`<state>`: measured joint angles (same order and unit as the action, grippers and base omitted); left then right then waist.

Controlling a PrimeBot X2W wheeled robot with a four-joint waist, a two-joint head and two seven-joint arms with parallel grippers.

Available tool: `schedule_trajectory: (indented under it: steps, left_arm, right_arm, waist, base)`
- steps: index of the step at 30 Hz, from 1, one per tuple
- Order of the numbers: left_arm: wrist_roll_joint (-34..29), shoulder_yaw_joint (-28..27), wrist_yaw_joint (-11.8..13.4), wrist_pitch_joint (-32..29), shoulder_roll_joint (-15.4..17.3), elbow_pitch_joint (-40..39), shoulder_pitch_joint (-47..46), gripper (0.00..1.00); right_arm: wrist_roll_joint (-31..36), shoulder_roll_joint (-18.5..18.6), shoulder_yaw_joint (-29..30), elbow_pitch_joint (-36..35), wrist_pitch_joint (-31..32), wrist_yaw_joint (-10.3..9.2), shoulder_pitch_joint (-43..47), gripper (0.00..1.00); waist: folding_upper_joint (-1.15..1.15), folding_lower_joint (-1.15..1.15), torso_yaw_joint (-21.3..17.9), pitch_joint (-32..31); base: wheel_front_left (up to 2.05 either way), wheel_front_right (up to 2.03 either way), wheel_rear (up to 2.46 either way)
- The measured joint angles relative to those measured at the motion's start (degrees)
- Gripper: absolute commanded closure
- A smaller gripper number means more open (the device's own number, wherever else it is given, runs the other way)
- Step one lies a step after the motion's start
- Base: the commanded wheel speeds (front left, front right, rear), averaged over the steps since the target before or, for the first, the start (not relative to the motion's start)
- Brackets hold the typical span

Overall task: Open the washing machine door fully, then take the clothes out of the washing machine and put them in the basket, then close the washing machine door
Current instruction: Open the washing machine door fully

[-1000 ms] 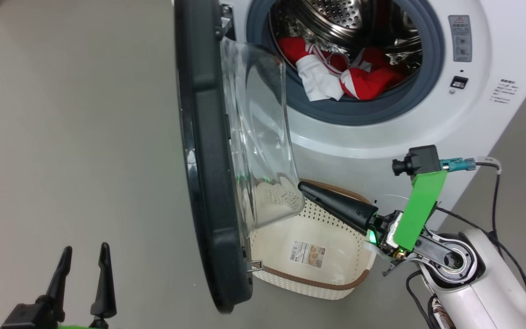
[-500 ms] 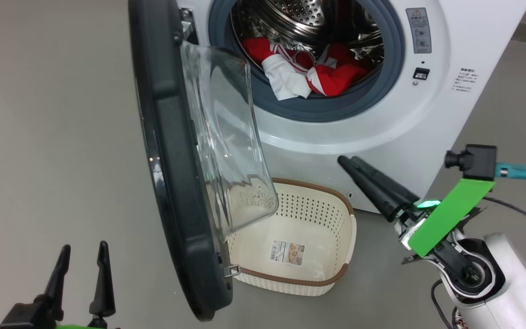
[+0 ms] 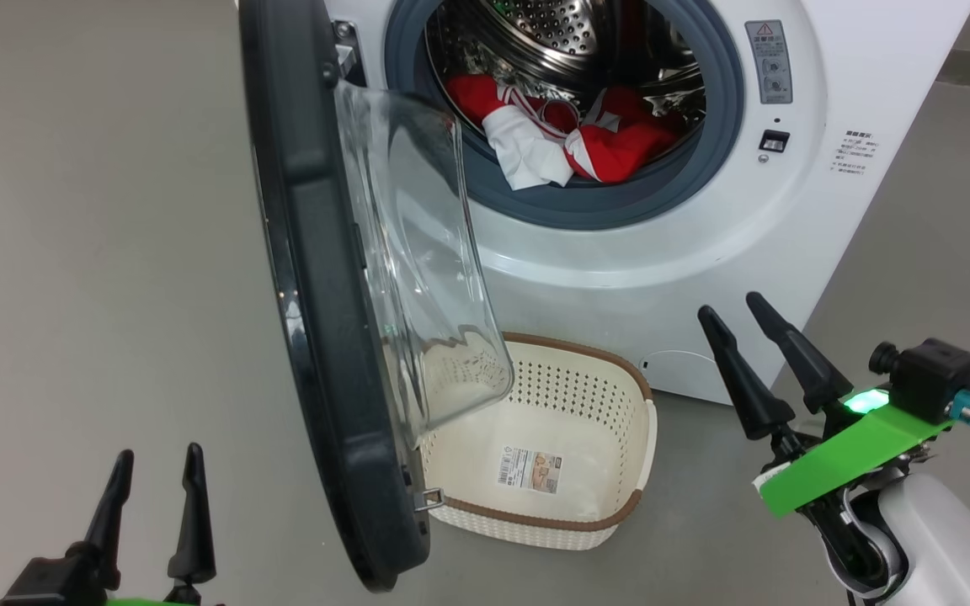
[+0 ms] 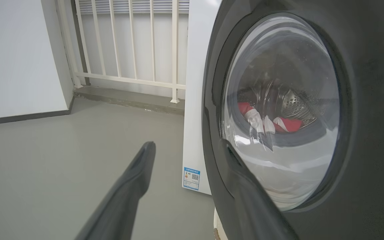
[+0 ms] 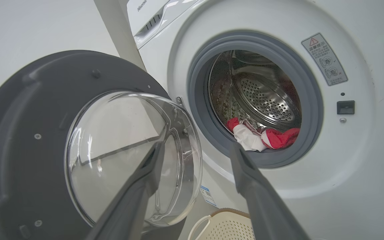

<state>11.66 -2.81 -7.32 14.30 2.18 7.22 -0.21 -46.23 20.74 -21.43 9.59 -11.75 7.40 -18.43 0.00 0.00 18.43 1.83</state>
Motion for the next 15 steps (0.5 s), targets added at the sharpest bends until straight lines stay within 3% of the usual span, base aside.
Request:
schedule_trajectory:
  steps: [8,15]
  left_arm:
    - [0.0,0.2,0.0,0.0,0.0,0.0,0.0,0.00]
    - [0.0,0.3,0.0,0.0,0.1,0.0,0.0,0.00]
  right_arm:
    - [12.1,-2.0,1.5,7.0,-2.5,0.00,1.7,0.00]
    - [16.7,-5.3,5.2,7.6,-2.6,0.00,3.4,0.00]
  waist:
    - [0.00,0.00,0.3,-0.4]
    - [0.00,0.00,0.3,-0.1]
  base:
    - [0.00,0.00,0.00]
    - [0.00,0.00,0.00]
